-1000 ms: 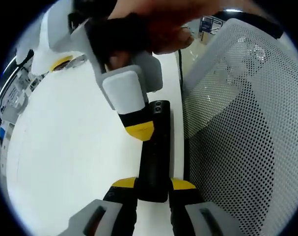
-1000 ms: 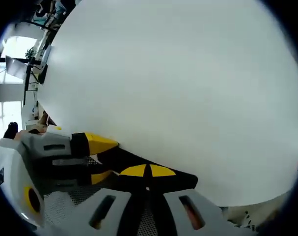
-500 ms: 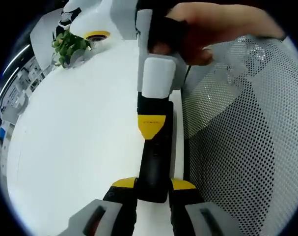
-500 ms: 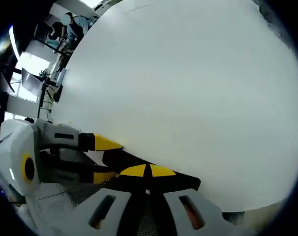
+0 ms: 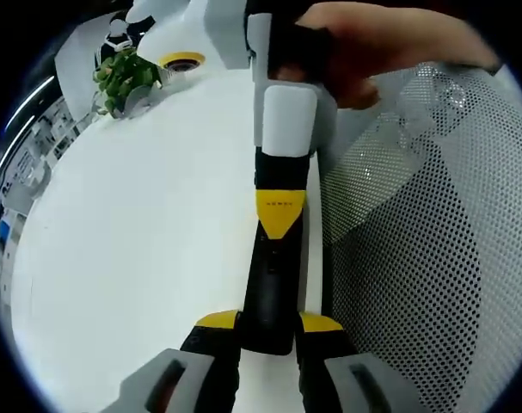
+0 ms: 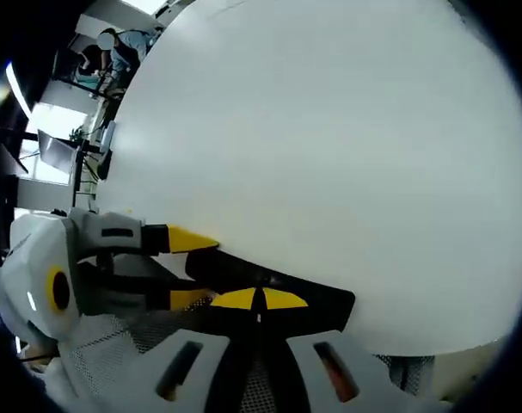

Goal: Press the specified remote control buttons in sequence, fully releasing each button before pressing the next.

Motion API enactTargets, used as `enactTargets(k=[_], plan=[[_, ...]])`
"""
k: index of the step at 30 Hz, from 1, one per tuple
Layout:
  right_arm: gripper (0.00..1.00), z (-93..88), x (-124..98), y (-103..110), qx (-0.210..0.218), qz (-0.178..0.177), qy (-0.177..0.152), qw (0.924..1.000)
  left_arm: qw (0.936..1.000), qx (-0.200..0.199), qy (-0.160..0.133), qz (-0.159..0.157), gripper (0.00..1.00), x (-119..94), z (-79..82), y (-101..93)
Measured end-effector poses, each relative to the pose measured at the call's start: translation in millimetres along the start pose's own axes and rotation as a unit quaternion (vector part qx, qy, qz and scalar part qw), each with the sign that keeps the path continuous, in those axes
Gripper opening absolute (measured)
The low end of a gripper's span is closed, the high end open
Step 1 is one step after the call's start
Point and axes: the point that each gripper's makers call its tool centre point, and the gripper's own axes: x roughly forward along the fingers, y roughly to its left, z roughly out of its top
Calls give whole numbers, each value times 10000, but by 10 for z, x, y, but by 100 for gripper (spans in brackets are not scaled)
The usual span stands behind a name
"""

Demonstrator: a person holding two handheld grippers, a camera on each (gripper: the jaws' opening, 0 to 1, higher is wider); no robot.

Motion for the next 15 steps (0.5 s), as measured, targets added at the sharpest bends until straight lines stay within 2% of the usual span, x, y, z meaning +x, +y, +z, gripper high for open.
enactTargets(k=[6,11,15], plan=[[0,-4,26,11,-76,-8,63,10000,10000,4,2,2,24,4,0,5],[0,-8,55,59,-328,-66,85,9994,10000,4,8,5,24,5,3,6],[0,-9,47,37,-288,-86,81,9995,10000,-1,2,1,24,7,4,7]])
